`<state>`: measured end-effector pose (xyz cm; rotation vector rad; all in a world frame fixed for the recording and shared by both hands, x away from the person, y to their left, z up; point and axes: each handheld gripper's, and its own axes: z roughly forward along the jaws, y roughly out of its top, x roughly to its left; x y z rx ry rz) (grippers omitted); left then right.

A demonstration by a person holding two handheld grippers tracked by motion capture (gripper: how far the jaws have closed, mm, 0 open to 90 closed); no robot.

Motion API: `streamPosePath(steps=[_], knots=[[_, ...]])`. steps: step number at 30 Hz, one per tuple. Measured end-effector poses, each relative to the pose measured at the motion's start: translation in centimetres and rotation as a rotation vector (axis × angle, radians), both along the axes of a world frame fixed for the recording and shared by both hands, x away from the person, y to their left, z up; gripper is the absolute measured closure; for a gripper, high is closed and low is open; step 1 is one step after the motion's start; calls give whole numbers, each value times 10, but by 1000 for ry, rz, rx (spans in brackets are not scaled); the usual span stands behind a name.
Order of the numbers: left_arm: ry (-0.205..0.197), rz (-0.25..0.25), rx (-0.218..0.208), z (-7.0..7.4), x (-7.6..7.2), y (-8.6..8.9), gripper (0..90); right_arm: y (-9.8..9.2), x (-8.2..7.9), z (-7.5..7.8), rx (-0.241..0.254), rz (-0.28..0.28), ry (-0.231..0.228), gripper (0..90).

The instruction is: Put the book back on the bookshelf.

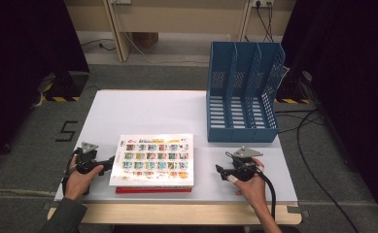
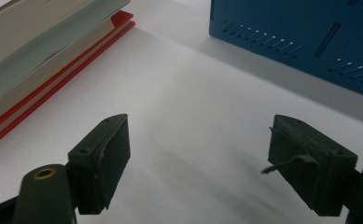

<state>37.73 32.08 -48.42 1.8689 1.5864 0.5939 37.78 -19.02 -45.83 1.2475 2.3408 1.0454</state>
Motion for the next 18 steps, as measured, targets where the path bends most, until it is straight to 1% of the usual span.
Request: streamPosePath(steps=[3, 4, 5, 6, 8, 9, 10, 11, 12, 13, 14, 15, 17, 18], knots=[[-2, -4, 6, 0, 0, -1, 148, 1, -2, 2, 3, 4, 0, 220], [4, -13, 0, 1, -2, 0, 150, 3, -4, 5, 18, 8, 3, 221], [4, -13, 0, 1, -2, 0, 150, 3, -4, 5, 18, 8, 3, 221], [2, -14, -6, 4, -3, 1, 151, 5, -5, 7, 27, 22, -7, 225], [-11, -36, -9, 12, -5, 2, 151, 7, -7, 10, 39, 33, -11, 226], [-11, -36, -9, 12, -5, 2, 150, 7, -7, 10, 39, 33, -11, 226], [-27, -45, -12, 20, -7, 3, 150, 8, -8, 11, 41, 37, -10, 227], [-31, -55, -18, 28, -10, 3, 150, 12, -10, 14, 53, 52, -6, 228], [-32, -62, -25, 31, -13, 3, 150, 13, -10, 17, 65, 57, -5, 231], [-32, -62, -25, 31, -13, 3, 149, 13, -10, 17, 65, 57, -5, 231], [-29, -72, -30, 33, -15, 3, 149, 15, -12, 19, 78, 59, -6, 232], [-30, -86, -48, 35, -19, 3, 150, 18, -14, 24, 90, 75, -17, 233], [-30, -86, -53, 35, -20, 3, 150, 22, -15, 29, 104, 85, -22, 234], [-28, -94, -58, 35, -22, 1, 149, 24, -15, 30, 109, 94, -25, 238]])
